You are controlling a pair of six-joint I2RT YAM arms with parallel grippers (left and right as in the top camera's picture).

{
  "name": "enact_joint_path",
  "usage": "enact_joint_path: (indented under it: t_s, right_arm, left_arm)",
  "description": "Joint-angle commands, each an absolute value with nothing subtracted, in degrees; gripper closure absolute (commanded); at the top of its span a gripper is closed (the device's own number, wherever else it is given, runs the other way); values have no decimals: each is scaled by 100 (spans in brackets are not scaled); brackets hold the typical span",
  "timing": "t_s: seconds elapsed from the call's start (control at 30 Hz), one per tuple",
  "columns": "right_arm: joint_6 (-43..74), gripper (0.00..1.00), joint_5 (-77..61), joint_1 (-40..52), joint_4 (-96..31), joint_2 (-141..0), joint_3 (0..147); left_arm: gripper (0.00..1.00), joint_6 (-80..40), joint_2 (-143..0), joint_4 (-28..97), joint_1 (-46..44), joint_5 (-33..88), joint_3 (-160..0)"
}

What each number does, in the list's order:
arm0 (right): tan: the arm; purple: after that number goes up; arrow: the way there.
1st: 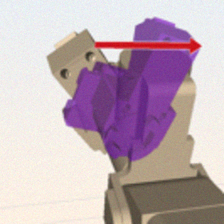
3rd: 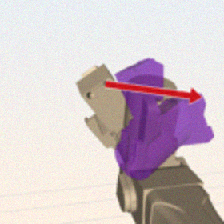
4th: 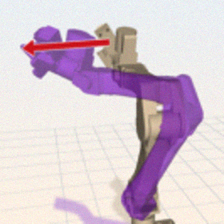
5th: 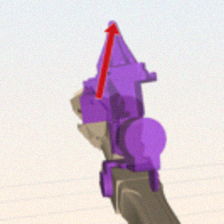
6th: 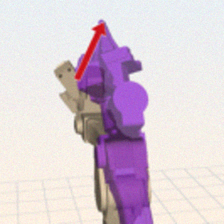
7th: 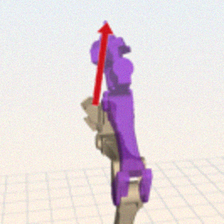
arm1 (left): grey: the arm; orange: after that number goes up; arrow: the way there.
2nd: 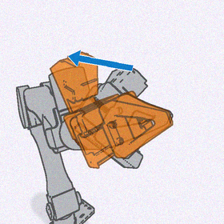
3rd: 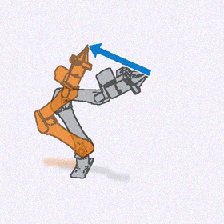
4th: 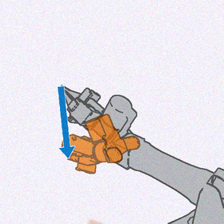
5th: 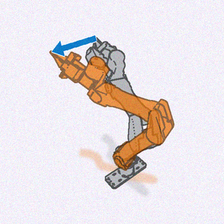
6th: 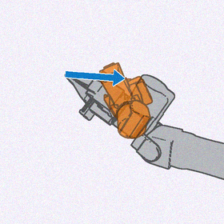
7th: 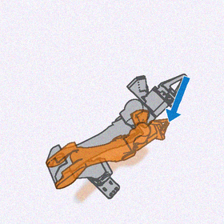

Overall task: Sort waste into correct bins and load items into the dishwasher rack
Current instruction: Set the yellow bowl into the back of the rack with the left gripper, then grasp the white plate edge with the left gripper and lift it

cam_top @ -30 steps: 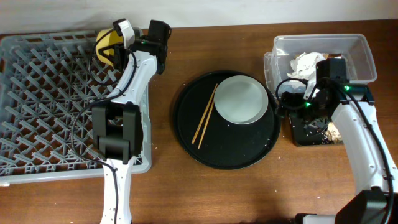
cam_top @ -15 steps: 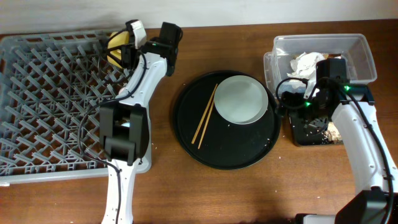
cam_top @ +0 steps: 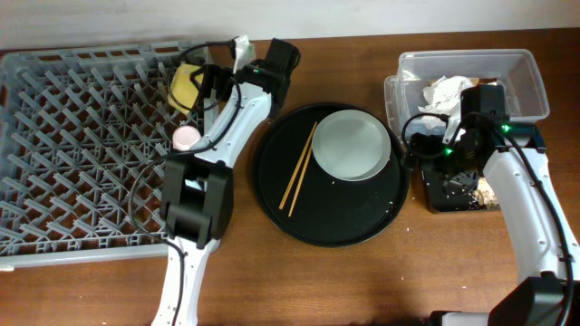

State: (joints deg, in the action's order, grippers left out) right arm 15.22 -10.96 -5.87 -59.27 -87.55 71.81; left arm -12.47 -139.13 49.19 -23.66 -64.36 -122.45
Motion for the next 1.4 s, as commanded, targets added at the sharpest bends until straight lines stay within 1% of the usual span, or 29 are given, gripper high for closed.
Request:
enact_joint_path:
  t_s: [0.0,0.07,0.1,0.13,0.17,0.27,0.33,0.43,0.53,0.57,0.63,0.67,0.73,0.8,0.93,1.07,1.1,1.13,1.17,1.2,1.37]
  right_arm:
    - [1529,2,-1026,-602,-5907,-8792,7146]
    - [1529,1,-1026,-602,-5909,-8792,7146]
    - [1527,1,-1026,-602,-5911,-8792,7146]
    - [1527,2,-1026,-602,-5909,-8792,7146]
    - [1527,2,-1028,-602,-5909,-8792,7146]
    - [1527,2,-1028,-602,-5911,-8792,7146]
    - [1525,2,-1028,-602,-5933,-8792,7146]
    - [1527,2,-1028,-602,-5931,-8792,7146]
    - [1525,2,-1028,-602,-5933,-8792,7146]
    - [1527,1,-1028,-602,-5933,-8792,7146]
    - [1525,2,-1031,-602,-5935,-8792,7146]
    - [1525,1,-1031,-602,-5946,-8792,7146]
    - [1525,2,-1031,-602,-5944,-8792,7146]
    - [1525,1,-1028,-602,-5951,-8792,7146]
    - [1525,1,-1028,-602,-5951,-8792,7146]
    - [1525,2,-1028,-602,-5953,-8792,7146]
    - [1525,1,-1028,-602,-5955,-8792,7146]
    - [1525,2,-1028,-602,-5957,-8792,7146]
    - [1525,2,-1031,-602,-5955,-8792,7146]
    - [1525,2,-1031,-602,-5955,-8792,7146]
    - [1525,2,-1028,-602,-5953,-8792,7146]
  left_arm:
    - [1,-932,-12860,5496,-2596,-2281,-12274]
    - [2,-937,-12772,5697,-2683,-123,-12274]
    - [11,-1210,-12805,5789,-2727,838,-12263]
    - [11,-1369,-12879,5839,-2773,1225,-12258]
    - [17,-1411,-13026,5839,-2858,1315,-12258]
    - [17,-1350,-13397,5684,-3103,1229,-12258]
    - [18,-862,-13576,5463,-3280,1120,-12258]
    - [19,-775,-13679,5286,-3358,126,-12258]
    - [27,-585,-13889,4995,-3358,-5,-12258]
    - [27,-585,-13959,4901,-3361,-3,-12258]
    - [35,-591,-14062,4801,-3361,3,-12258]
    - [43,-591,-14101,4805,-3363,21,-12258]
    - [47,-593,-14145,4797,-3361,21,-12258]
    - [56,-598,-14254,4799,-3361,25,-12258]
    - [64,-598,-14341,4797,-3361,21,-12258]
    - [76,-598,-14346,4707,-3361,21,-12258]
    - [84,-600,-14346,4685,-3361,21,-12258]
    - [88,-617,-14346,4672,-3361,21,-12258]
    - [96,-639,-14346,4670,-3361,21,-12258]
    - [99,-642,-14346,4670,-3361,23,-12261]
    - [99,-639,-14339,4700,-3361,21,-12311]
